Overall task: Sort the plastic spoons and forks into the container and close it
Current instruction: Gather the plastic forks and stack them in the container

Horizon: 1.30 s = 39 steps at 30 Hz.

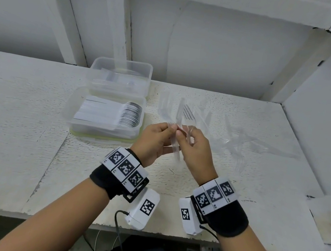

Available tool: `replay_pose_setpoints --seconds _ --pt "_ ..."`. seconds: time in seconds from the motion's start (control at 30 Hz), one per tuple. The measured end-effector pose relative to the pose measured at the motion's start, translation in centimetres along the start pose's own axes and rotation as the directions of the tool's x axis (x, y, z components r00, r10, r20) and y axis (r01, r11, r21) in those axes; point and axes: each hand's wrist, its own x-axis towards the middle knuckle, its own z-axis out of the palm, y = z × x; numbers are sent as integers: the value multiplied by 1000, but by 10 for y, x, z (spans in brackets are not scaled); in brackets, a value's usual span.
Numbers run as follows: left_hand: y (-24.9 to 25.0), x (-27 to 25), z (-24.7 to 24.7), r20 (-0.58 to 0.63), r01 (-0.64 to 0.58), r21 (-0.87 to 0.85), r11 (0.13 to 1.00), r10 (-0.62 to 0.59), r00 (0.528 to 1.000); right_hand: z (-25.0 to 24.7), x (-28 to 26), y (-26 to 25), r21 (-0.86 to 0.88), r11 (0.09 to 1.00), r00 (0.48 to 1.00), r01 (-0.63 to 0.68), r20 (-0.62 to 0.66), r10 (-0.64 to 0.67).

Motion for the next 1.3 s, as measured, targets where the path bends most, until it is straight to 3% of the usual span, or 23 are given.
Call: replay_pose_setpoints --seconds 0.17,0.27,0.37,0.73,0.87,1.03,1.17,1.3 --pt "1 -1 -4 11 38 60 997 -38 999 -6 0 -2 -92 996 998 -16 63 22" --pt "-1 -2 -5 -32 52 68 996 -50 998 -10 0 -8 -16 994 988 -111 103 112" --pt "-5 -2 -4 -75 58 51 997 -54 996 -12 2 -10 56 980 981 -190 56 187" --pt "-6 -3 1 -66 65 14 998 -64 996 -9 1 -4 -53 995 996 -86 -18 85" --pt "-7 -5 2 -21 82 23 996 -82 996 -13 4 -11 -10 998 998 -56 -1 56" --pt "-4 -7 -1 64 107 34 994 -109 992 -15 9 -10 197 974 994 -108 52 100" --pt "0 -11 -6 200 179 55 982 -186 962 -13 12 -7 184 981 997 -62 55 52" --pt "0 -14 -10 259 203 72 976 -215 942 -10 13 -1 221 971 996 -88 45 80"
